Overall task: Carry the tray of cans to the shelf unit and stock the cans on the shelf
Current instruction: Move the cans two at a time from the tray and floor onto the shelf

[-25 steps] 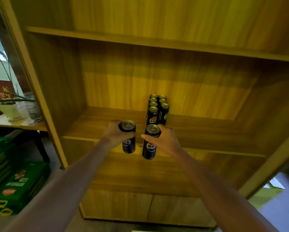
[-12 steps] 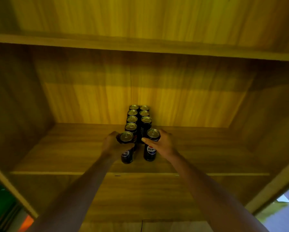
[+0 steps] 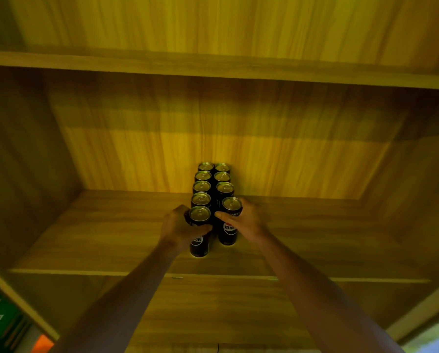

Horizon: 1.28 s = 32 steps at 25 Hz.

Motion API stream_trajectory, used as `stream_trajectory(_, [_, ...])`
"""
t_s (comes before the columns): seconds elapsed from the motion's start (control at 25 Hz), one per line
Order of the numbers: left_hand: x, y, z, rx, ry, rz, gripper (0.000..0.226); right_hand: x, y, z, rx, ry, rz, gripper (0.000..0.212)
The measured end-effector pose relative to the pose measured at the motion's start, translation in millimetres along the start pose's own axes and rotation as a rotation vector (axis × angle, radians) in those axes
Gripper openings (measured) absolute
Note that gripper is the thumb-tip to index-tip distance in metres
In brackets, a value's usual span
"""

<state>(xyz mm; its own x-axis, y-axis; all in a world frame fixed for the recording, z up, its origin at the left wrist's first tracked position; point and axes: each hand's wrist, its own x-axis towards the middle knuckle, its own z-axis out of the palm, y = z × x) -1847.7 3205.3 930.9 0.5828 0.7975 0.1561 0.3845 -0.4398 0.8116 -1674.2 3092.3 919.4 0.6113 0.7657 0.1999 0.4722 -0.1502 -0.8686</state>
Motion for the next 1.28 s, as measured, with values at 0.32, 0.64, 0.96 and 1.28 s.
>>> stream_trajectory(0.32, [-1,-4,4,-0.043,-0.003,-0.013,0.055,13,2,1,-0.084,0.011,-0.016,0.049])
stream_trajectory(0.64, [-2,-4,9,-0.063,-0.006,-0.009,0.057,17,-4,3,-0.182,0.091,0.027,0.07])
stream_trajectory(0.96, [-8,3,6,-0.026,-0.062,-0.016,0.064,5,-6,3,-0.092,0.032,-0.04,0.059])
stream_trajectory(1.28, [-58,-4,-36,0.567,-0.11,0.275,0.066,-74,-24,-20,-0.842,0.029,-0.035,0.072])
